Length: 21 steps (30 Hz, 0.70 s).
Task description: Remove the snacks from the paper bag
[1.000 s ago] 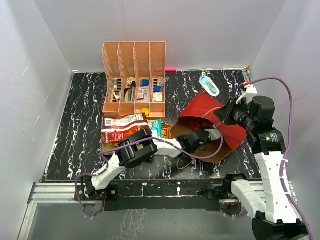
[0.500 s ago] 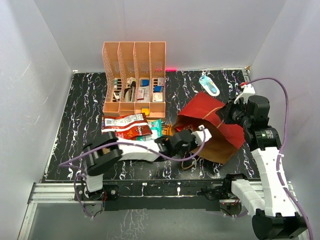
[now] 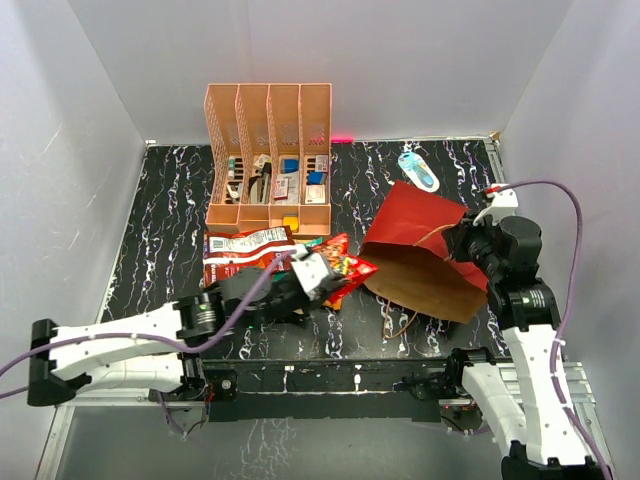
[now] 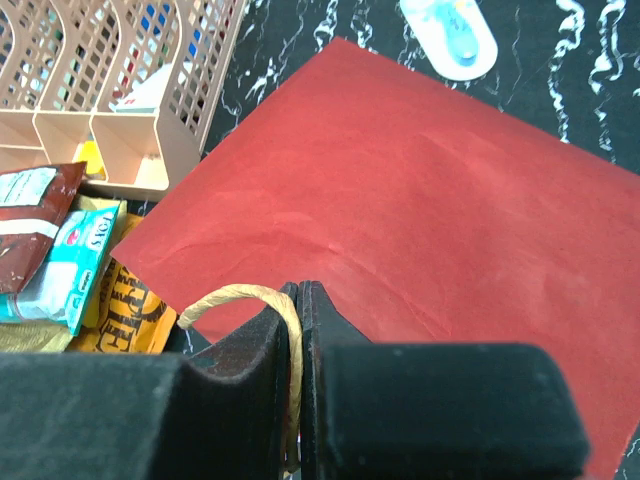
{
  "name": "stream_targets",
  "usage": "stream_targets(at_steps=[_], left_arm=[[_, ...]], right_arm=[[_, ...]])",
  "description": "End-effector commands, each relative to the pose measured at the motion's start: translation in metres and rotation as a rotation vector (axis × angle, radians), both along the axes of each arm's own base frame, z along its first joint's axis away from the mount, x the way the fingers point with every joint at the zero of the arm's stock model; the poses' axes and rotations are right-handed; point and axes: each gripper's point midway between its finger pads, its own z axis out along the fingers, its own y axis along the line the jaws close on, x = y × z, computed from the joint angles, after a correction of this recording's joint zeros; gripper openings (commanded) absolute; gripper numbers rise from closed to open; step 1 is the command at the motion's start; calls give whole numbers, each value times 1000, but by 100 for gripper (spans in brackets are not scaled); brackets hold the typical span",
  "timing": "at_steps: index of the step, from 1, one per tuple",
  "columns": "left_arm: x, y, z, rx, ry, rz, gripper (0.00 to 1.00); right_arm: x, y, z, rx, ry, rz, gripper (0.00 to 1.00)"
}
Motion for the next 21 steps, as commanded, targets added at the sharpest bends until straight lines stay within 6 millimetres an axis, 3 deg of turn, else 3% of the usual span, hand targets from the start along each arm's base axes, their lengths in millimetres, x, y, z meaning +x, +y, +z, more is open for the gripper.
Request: stream_targets(at_steps=[1, 5, 11, 16, 21], left_arm=[[19, 55, 2, 74, 32, 218, 0], [53, 101, -3, 172, -24, 501, 0], [107, 143, -30, 266, -3, 728, 0], [135, 162, -53, 297, 15, 807, 0], [141, 162, -83, 312, 91, 842, 0]], right_arm=[[4, -9, 31, -31, -160, -45, 8], [1, -8, 32, -28, -185, -37, 8], [-1, -7, 32, -29, -195, -34, 8], [-1, -6, 29, -26, -191, -27, 8], [0, -5, 29, -25, -190, -21, 8]])
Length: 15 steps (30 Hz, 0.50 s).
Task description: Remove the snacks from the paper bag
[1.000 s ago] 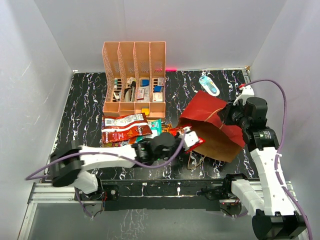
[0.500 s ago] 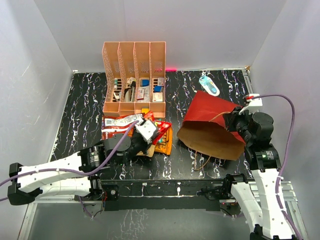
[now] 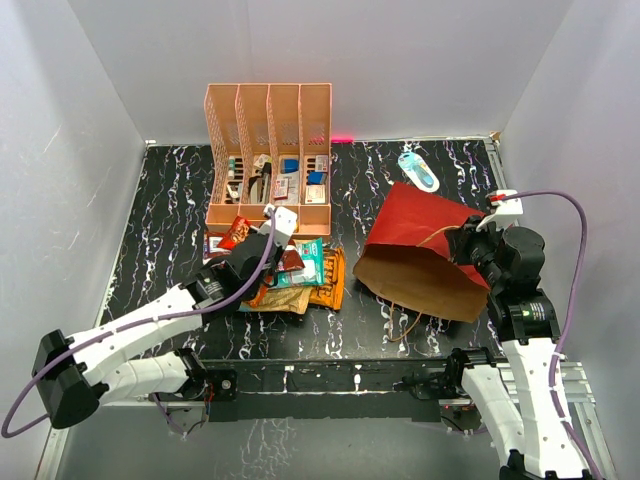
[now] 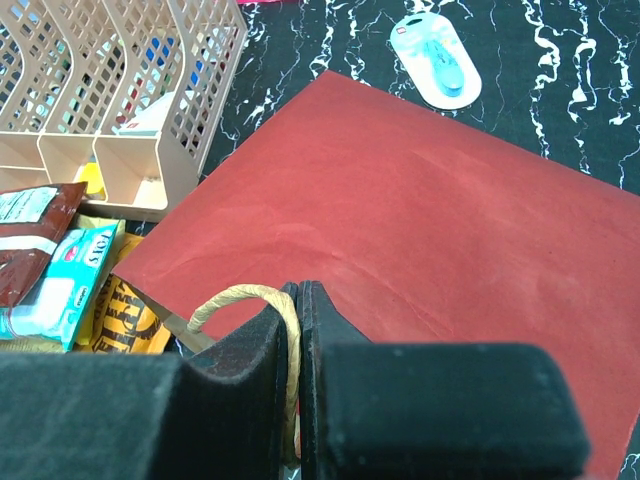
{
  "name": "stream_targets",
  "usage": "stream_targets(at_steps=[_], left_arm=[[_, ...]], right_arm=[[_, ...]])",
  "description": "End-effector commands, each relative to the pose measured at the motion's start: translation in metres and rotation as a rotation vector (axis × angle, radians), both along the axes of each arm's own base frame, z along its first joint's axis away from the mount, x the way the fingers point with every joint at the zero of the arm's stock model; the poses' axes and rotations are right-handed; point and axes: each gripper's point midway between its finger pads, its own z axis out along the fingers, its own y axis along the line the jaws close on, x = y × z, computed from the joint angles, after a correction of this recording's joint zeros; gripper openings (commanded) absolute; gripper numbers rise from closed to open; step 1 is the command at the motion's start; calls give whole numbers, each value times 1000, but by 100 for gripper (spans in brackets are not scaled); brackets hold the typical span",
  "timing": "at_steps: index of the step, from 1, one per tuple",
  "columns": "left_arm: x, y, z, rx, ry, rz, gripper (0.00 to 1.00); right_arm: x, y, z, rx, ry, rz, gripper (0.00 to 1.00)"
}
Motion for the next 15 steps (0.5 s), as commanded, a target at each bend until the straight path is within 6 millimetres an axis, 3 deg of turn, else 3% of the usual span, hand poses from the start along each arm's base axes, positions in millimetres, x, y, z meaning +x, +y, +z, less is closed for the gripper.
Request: stream_targets(at_steps=[1, 8, 15], left_arm=[[5, -3, -15, -51, 24, 43, 0], [-2, -1, -50, -98, 109, 97, 0], [-10, -4, -70, -113, 161, 77, 0]], right_arm=[[6, 0, 20, -15, -92, 8, 8], [7, 1, 19, -13, -89, 13, 8], [7, 2, 19, -13, -90, 16, 8]])
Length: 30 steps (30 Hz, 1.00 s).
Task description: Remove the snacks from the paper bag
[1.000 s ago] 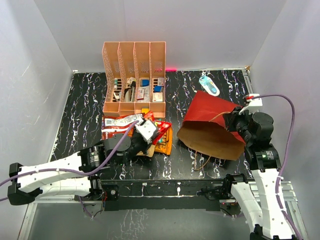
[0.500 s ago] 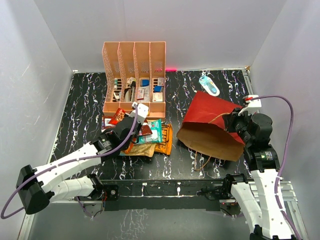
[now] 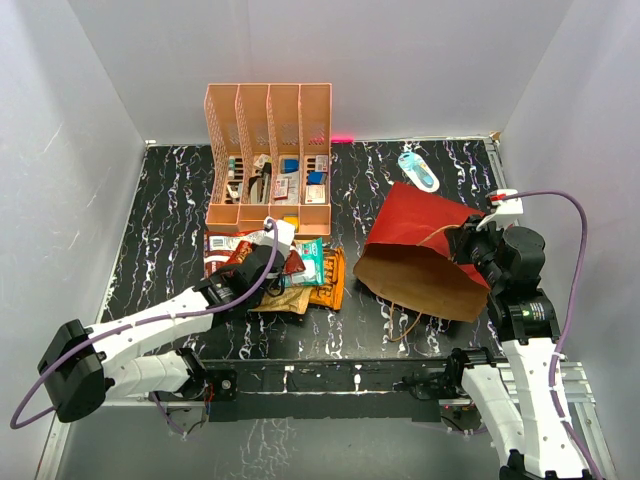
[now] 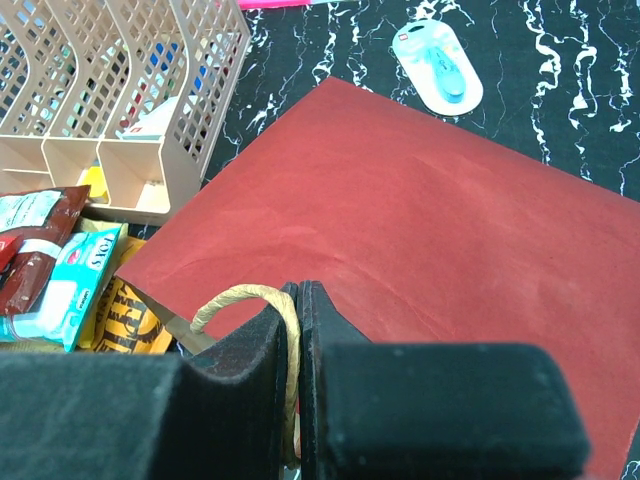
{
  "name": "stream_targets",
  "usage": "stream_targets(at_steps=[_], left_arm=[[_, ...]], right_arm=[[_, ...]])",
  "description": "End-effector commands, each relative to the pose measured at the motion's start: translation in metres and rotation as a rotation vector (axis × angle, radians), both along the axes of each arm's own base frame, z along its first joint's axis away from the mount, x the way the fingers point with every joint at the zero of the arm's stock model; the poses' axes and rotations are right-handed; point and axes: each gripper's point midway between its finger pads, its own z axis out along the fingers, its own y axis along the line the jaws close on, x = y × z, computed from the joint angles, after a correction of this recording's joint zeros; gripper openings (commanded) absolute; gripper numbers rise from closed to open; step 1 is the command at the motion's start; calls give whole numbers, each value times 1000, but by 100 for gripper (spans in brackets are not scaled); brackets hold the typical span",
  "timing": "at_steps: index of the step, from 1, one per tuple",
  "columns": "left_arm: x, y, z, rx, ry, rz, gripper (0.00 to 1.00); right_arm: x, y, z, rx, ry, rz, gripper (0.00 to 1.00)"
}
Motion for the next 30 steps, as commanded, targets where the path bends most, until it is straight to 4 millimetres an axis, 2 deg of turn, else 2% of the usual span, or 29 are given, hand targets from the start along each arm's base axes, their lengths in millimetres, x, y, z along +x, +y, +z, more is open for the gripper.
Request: stream_targets(at_steps=[1, 3, 5, 7, 9, 11, 15, 21, 24, 26, 27, 30], left_arm=[[0, -1, 0, -54, 2, 23, 1], [1, 2, -2, -43, 0, 36, 3], [-1, 2, -3, -51, 7, 39, 11], [-3, 1, -3, -67, 13, 33, 21], [-4, 0, 0, -86, 16, 29, 36], [-6, -3, 5, -103, 17, 12, 49], [-8, -8, 29, -144, -11, -28, 62], [-10, -13, 90, -226, -111, -104, 77], [-13, -13, 114, -252, -159, -140, 82], [-17, -14, 126, -281, -179, -160, 85], [-18, -13, 130, -296, -186, -164, 86], [-22, -14, 136, -337, -173, -160, 88]], right_arm=[[5, 2, 17, -14, -78, 14, 8], [6, 1, 17, -14, -79, 14, 8], [6, 2, 16, -13, -76, 15, 8], [7, 3, 16, -13, -66, 23, 8], [9, 6, 17, -6, -52, 41, 8], [10, 12, 19, 6, -28, 71, 8], [12, 27, 33, 65, 29, 138, 8], [8, 53, 86, 205, 46, 246, 8], [12, 60, 128, 278, -16, 257, 8], [23, 56, 149, 319, -54, 211, 8], [35, 45, 151, 341, -49, 125, 8], [72, 16, 130, 352, 49, -92, 7]])
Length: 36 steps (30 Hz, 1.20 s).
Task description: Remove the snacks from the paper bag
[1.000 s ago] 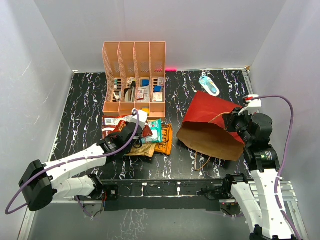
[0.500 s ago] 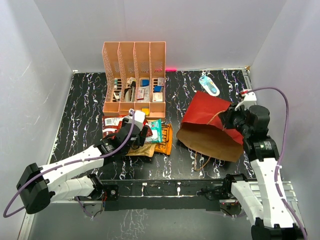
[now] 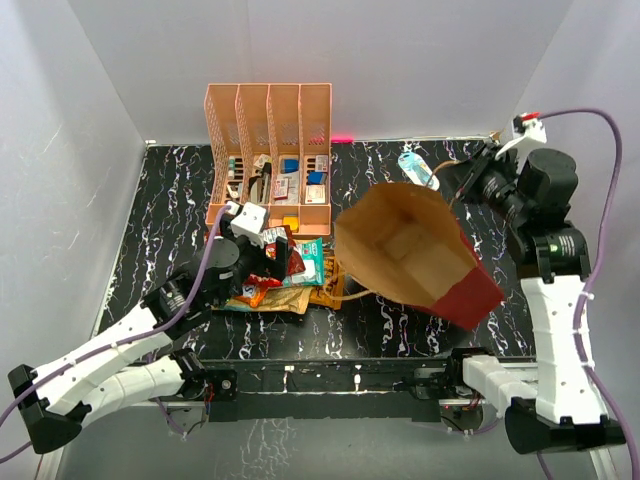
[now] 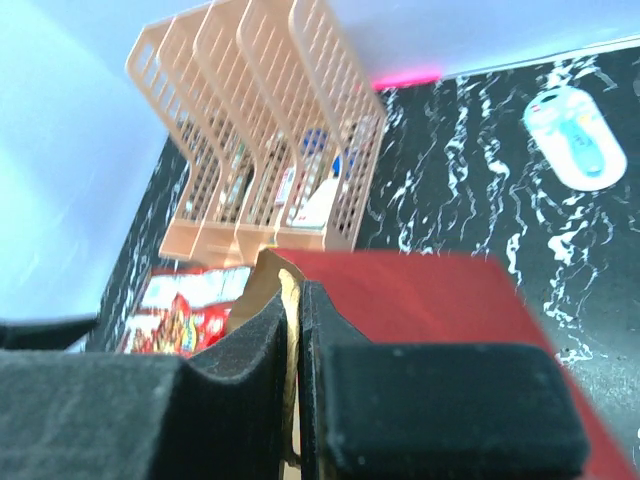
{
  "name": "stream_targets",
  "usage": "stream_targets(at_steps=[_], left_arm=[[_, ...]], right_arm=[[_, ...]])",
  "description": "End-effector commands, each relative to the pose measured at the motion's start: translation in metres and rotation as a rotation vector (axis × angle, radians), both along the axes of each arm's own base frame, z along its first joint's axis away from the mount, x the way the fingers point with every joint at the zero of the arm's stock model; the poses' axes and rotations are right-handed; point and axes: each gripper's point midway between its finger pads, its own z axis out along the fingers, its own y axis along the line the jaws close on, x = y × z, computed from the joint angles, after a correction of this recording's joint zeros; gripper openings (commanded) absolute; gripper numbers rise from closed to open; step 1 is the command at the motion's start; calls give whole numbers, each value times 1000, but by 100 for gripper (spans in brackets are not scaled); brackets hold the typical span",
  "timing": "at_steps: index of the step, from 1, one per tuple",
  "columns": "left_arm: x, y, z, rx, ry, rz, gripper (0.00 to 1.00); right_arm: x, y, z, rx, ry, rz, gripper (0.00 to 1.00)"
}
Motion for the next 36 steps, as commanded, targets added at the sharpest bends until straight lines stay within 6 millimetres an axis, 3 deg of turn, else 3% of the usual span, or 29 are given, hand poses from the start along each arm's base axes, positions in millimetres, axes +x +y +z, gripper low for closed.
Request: stream_targets(at_steps=[1, 4, 6, 13, 18, 23, 25, 27, 28, 31, 33, 36], left_arm=[[-8, -3, 19, -52, 2, -36, 88], [-13, -7, 20, -68, 36, -62, 93], [-18, -8, 20, -78, 58, -80, 95], [-25, 2, 19, -66, 31, -94, 98], [-20, 3, 28, -39, 9, -84, 98], [-15, 1, 45, -39, -24, -80, 98], [-13, 0, 52, -41, -38, -78, 98], [-10, 3, 66, -50, -65, -55, 98], [-8, 5, 72, -54, -77, -38, 98], [-3, 10, 99, -72, -120, -4, 98], [0, 12, 119, -83, -149, 13, 98], [0, 18, 162, -130, -207, 31, 98]], right_arm=[[48, -31, -6, 66, 97, -243, 7], [69, -32, -44, 68, 184, -245, 7], [75, -51, -72, 66, 234, -279, 7], [49, -129, -127, -25, 294, -388, 7], [42, -119, -139, -25, 297, -338, 8], [40, -104, -123, -11, 264, -249, 11], [39, -97, -110, -11, 248, -201, 26], [35, -88, -98, -32, 252, -161, 59], [34, -85, -89, -57, 249, -153, 69], [23, -92, -57, -162, 239, -226, 94], [13, -96, -26, -237, 191, -285, 98], [-7, -83, 14, -286, 94, -281, 98]])
